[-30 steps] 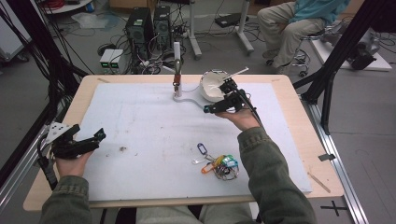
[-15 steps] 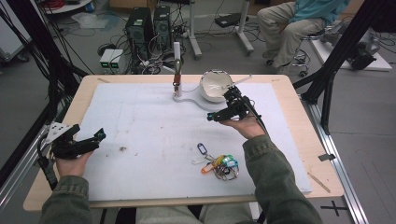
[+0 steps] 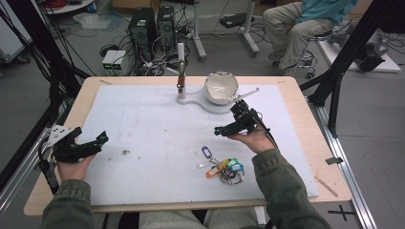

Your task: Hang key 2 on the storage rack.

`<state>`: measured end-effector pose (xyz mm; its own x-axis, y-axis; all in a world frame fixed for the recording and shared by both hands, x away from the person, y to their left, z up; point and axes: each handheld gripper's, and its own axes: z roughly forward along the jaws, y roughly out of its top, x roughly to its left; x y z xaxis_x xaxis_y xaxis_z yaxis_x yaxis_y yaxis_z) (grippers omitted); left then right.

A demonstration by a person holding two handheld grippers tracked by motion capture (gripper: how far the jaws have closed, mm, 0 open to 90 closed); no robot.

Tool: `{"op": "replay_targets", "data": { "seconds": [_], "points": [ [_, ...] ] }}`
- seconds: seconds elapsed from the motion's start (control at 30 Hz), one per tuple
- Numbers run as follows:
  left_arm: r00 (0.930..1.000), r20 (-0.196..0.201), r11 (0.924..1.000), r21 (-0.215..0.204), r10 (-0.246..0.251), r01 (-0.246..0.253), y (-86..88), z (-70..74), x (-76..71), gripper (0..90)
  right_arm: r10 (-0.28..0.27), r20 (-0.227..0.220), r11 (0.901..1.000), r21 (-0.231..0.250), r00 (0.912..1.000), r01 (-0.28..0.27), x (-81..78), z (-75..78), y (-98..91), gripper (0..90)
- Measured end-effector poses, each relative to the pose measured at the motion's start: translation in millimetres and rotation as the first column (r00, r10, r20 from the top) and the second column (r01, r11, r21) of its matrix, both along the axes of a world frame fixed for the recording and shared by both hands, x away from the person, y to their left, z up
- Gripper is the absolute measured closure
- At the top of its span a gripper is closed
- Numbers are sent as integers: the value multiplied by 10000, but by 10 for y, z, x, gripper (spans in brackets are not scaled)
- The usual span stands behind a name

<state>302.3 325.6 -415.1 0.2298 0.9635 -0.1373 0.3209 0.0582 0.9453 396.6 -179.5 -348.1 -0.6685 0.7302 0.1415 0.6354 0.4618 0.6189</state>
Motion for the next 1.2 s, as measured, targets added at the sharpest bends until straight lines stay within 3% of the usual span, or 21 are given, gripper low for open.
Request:
{"op": "replay_targets", "data": {
  "seconds": [0.57, 1.2],
  "points": [
    [10000, -2, 10000, -16, 28, -28, 0, 0, -1, 17, 464, -259, 9988, -171, 9986, -469, -248, -174, -21, 8],
    [10000, -43, 10000, -30, 12, -12, -1, -1, 1, 17, 1269, -623, 9914, -242, 9900, -1286, -444, -358, -23, 8]
  ]
}}
